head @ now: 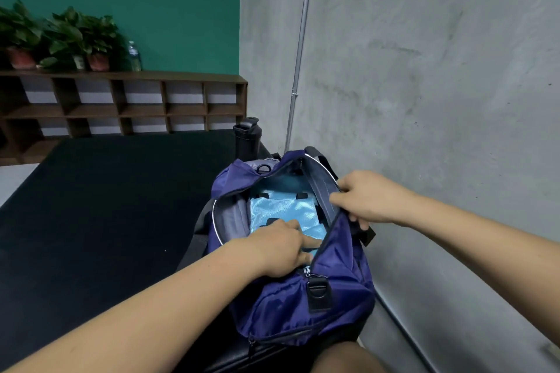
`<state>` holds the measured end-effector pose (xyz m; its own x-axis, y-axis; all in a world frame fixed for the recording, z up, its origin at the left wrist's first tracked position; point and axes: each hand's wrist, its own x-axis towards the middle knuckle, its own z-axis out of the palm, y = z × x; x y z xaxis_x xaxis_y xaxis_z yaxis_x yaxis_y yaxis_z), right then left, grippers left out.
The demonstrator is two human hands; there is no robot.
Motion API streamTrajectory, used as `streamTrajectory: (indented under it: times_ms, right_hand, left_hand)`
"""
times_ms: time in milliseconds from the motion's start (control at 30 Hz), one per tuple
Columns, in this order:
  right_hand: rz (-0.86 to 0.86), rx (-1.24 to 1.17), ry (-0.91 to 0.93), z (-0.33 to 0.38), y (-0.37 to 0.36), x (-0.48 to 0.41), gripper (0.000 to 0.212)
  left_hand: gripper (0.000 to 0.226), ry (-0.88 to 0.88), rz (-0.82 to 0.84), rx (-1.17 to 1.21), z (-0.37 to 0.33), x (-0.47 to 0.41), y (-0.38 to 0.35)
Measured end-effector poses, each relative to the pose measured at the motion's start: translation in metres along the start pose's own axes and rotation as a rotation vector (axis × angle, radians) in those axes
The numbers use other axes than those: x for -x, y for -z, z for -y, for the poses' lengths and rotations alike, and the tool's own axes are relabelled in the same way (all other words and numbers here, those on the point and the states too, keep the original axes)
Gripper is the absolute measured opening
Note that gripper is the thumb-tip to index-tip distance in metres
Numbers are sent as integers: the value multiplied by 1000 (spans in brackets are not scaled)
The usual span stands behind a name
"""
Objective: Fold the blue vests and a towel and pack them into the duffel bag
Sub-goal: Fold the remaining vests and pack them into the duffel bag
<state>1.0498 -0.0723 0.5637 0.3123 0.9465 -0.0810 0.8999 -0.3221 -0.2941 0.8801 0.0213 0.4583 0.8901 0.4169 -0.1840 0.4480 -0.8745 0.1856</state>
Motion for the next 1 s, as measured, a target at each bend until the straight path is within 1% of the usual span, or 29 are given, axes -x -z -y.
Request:
streamTrajectory:
  times_ms: [67, 133, 200, 233, 300, 367, 467, 567, 667, 733, 767, 800, 833, 900, 933, 1000]
  right_hand:
    - [-23, 7, 2, 2, 4, 0, 25]
    - [-30, 18, -5, 1, 1, -1, 25]
    - [-70, 21, -5, -2, -5, -3, 25]
    - [-121, 40, 7, -3, -7, -4, 24]
    - [-250, 87, 52, 0, -11, -5, 22]
    - [-317, 58, 102, 10, -14, -5, 21]
    - [-239, 15, 155, 38, -28, -7, 27]
    - [-121, -13, 212, 72, -51, -6, 46]
    - [-33, -19, 260, 104, -80, -4, 72]
    - [-7, -15, 280, 120, -100, -6, 80]
    - [-1, 1, 284, 126, -108, -6, 79]
    - [5, 35, 288, 131, -114, -6, 75]
    - [11, 81, 290, 135, -120, -7, 66]
    - [15, 169, 299, 138, -126, -10, 41]
    - [11, 190, 300, 137, -127, -13, 35]
    - [-9, 148, 304, 134, -121, -19, 30]
  left_hand:
    - [37, -35, 18, 86, -2, -1, 0]
    - [38, -40, -14, 187, 3, 4, 2]
    - [41, -15, -125, 285, 13, 17, 4]
    - [40, 1, -201, 318, 19, 27, 4]
    - [32, 20, -365, 343, 33, 49, 0]
    - [24, 36, -511, 364, 46, 72, -8]
    - [22, 74, -661, 406, 63, 103, -21]
    - [24, 153, -775, 442, 79, 128, -35]
    - [23, 318, -797, 512, 96, 141, -50]
    - [19, 459, -739, 562, 105, 146, -59]
    - [17, 522, -694, 582, 109, 147, -64]
    - [16, 569, -654, 609, 111, 148, -69]
    - [15, 598, -626, 637, 113, 148, -74]
    - [14, 623, -606, 664, 113, 148, -80]
    - [15, 630, -605, 674, 112, 148, -81]
    - [16, 657, -604, 720, 112, 146, -79]
